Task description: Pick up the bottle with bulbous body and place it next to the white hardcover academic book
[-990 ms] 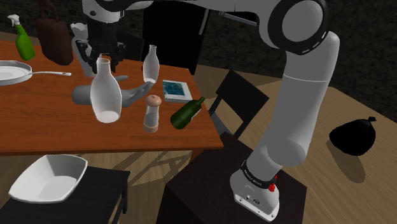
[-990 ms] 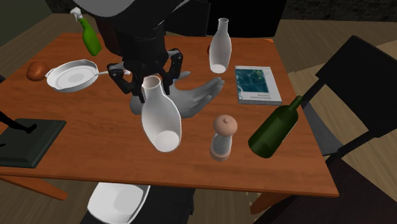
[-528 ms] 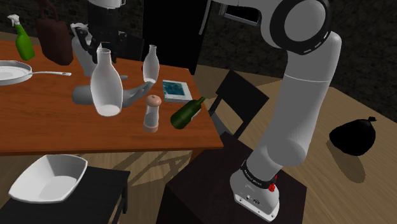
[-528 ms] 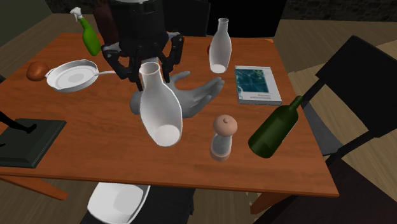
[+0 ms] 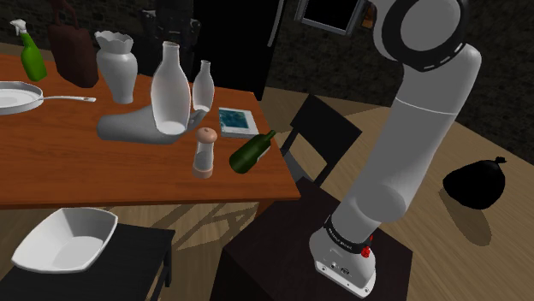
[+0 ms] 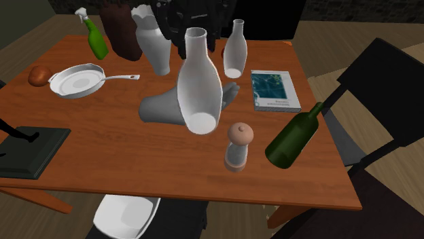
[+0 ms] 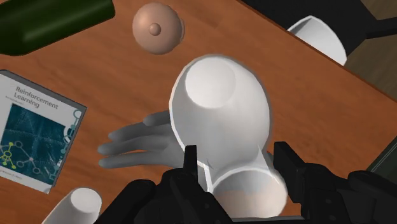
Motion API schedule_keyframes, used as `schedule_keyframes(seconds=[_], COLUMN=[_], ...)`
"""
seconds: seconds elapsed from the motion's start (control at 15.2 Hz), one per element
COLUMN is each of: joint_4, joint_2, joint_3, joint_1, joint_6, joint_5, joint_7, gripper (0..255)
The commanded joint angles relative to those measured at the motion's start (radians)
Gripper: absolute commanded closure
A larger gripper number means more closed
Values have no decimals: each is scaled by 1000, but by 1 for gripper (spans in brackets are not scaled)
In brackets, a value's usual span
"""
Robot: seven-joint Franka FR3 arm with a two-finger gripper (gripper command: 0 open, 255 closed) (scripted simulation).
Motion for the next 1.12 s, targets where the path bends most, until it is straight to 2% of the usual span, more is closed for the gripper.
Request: schedule_keyframes(seconds=[0.0, 0.59, 1.06], joint_4=[-11, 103, 299], joint_2=[-40, -98, -65], joint_3=[-14, -87, -146], joint_1=[-25, -119, -189], joint_6=[-26, -195, -359], joint_5=[17, 49, 57], joint_7=[-40, -209, -338], gripper=[255, 255, 255])
